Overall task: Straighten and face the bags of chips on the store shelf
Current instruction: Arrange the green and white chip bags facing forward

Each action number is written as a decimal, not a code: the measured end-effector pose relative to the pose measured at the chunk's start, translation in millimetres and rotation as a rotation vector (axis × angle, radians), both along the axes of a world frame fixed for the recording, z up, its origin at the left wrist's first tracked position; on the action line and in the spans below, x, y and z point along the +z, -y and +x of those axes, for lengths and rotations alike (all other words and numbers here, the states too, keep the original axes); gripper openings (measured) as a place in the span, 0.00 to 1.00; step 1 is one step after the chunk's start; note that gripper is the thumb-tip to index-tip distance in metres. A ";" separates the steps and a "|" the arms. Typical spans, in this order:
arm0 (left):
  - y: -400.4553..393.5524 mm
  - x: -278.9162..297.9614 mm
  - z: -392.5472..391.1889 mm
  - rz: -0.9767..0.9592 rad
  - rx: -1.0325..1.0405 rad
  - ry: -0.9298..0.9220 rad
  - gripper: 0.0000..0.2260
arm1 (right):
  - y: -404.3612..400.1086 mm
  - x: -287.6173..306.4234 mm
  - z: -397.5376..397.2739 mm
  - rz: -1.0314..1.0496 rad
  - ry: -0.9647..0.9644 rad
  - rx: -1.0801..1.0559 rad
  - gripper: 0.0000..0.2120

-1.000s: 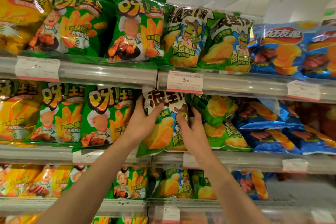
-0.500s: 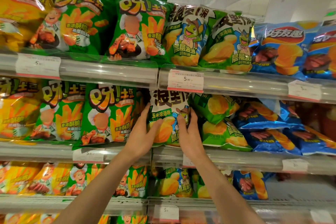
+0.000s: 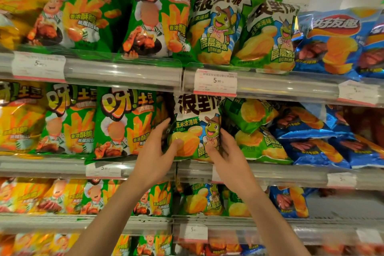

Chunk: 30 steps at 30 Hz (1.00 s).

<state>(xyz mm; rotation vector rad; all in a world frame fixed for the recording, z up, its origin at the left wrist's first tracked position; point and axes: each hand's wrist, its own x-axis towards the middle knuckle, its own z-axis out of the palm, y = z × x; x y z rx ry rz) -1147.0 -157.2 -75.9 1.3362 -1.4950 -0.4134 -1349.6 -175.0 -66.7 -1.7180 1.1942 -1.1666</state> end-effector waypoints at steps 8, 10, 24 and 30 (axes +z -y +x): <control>-44.9 -6.1 -21.2 -0.070 0.108 0.005 0.18 | -39.6 -16.1 -69.8 -0.052 -0.017 -0.054 0.12; -45.5 -7.8 -39.8 -0.054 0.093 -0.032 0.15 | -38.3 -19.9 -89.6 -0.041 0.003 -0.072 0.11; -24.0 9.4 -163.8 -0.010 0.134 -0.077 0.14 | -9.4 10.9 -202.0 -0.119 -0.063 -0.080 0.07; 27.9 37.1 -188.1 0.006 0.166 0.161 0.25 | 20.8 33.7 -191.4 -0.442 -0.359 -0.113 0.10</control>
